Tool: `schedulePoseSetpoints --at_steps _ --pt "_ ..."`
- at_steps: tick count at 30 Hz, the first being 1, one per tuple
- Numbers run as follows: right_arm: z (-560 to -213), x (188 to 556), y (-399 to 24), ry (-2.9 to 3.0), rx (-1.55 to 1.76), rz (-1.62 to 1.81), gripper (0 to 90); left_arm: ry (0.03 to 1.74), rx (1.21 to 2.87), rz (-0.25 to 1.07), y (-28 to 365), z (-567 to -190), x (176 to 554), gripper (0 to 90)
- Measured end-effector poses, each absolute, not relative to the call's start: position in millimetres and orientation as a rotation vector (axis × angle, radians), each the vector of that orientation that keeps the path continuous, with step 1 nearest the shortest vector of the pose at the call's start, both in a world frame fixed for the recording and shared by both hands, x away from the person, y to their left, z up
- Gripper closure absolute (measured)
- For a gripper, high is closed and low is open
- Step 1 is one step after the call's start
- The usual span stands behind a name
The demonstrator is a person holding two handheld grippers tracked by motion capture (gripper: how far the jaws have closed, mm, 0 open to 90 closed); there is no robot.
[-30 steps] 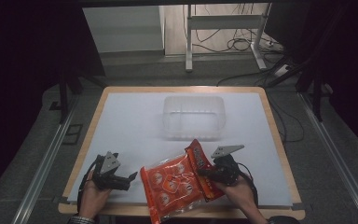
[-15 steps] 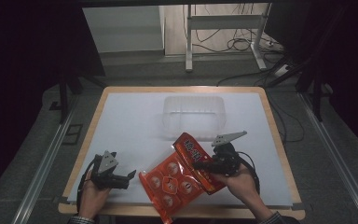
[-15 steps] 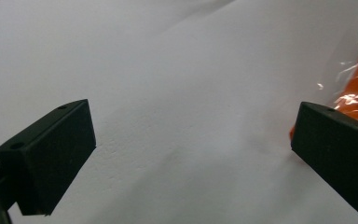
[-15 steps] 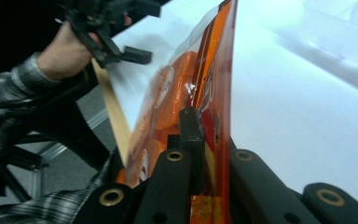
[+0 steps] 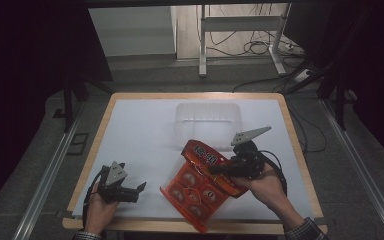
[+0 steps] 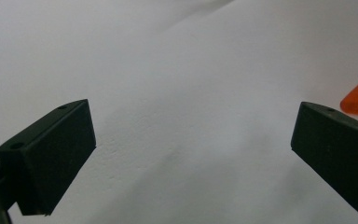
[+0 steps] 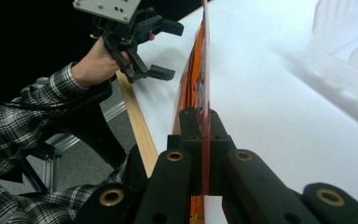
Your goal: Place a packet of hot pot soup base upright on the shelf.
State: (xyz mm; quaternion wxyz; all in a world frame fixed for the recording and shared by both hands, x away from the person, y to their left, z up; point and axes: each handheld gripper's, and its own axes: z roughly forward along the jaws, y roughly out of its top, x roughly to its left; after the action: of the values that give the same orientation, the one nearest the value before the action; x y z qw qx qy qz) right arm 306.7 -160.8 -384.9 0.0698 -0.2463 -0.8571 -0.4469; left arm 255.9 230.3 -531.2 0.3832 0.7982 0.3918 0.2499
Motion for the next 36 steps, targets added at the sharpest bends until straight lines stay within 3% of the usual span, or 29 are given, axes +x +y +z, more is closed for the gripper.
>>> schedulePoseSetpoints --at_steps 18,36 --pt "-341.5 324.0 -179.5 -2.652 -0.744 -1.386 89.4 1.012 2.044 0.602 227.2 -529.4 255.6 0.0" --pt "-287.0 366.8 -195.8 -2.727 -0.849 -1.459 89.3 1.028 2.115 0.620 221.5 -531.9 256.9 0.7"
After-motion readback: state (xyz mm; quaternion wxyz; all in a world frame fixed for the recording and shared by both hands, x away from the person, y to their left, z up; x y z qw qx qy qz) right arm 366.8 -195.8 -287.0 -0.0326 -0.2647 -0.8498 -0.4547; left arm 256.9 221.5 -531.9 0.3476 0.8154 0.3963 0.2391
